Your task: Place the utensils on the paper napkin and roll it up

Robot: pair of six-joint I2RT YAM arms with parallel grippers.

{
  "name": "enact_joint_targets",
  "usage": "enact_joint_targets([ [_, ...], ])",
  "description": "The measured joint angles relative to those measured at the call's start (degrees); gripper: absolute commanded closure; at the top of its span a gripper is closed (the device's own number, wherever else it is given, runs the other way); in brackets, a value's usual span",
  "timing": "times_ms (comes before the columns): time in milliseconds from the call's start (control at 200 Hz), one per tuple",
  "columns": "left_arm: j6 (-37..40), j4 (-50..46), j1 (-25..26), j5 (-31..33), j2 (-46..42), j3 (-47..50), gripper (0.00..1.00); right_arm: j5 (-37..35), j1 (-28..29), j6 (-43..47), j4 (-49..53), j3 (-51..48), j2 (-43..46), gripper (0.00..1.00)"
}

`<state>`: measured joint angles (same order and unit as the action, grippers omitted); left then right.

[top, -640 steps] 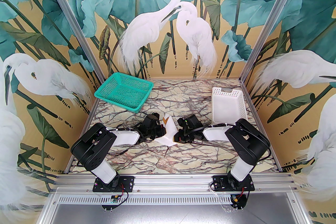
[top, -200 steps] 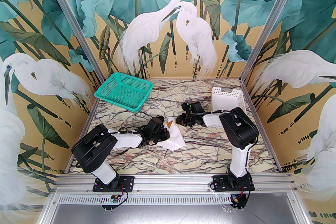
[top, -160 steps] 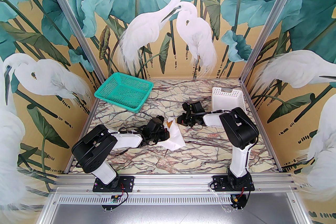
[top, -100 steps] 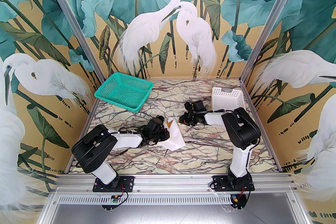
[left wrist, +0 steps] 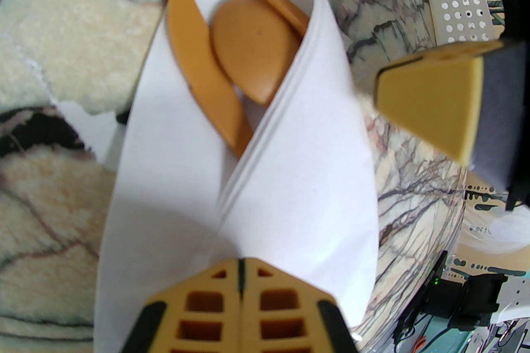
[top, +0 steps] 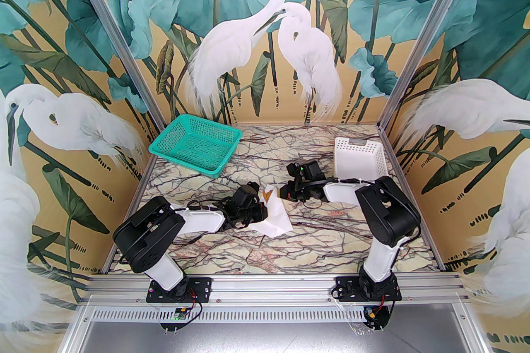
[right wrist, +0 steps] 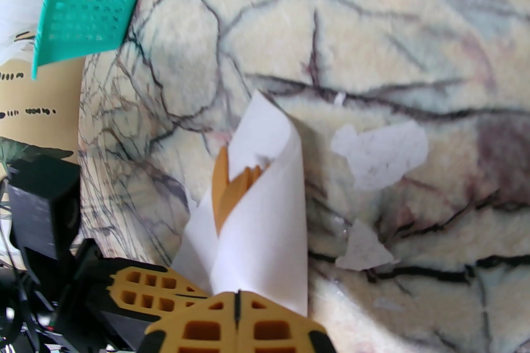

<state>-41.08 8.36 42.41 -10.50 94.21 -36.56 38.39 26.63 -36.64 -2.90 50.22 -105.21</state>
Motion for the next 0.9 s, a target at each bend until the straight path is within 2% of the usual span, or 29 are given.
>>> enact_joint_targets([
  [900,0.2,-0.9,0.1,0.2,0.0,-0.3,1.00,-1.1,-1.8,1.6,-0.5,-2.0,-1.5,1.00],
])
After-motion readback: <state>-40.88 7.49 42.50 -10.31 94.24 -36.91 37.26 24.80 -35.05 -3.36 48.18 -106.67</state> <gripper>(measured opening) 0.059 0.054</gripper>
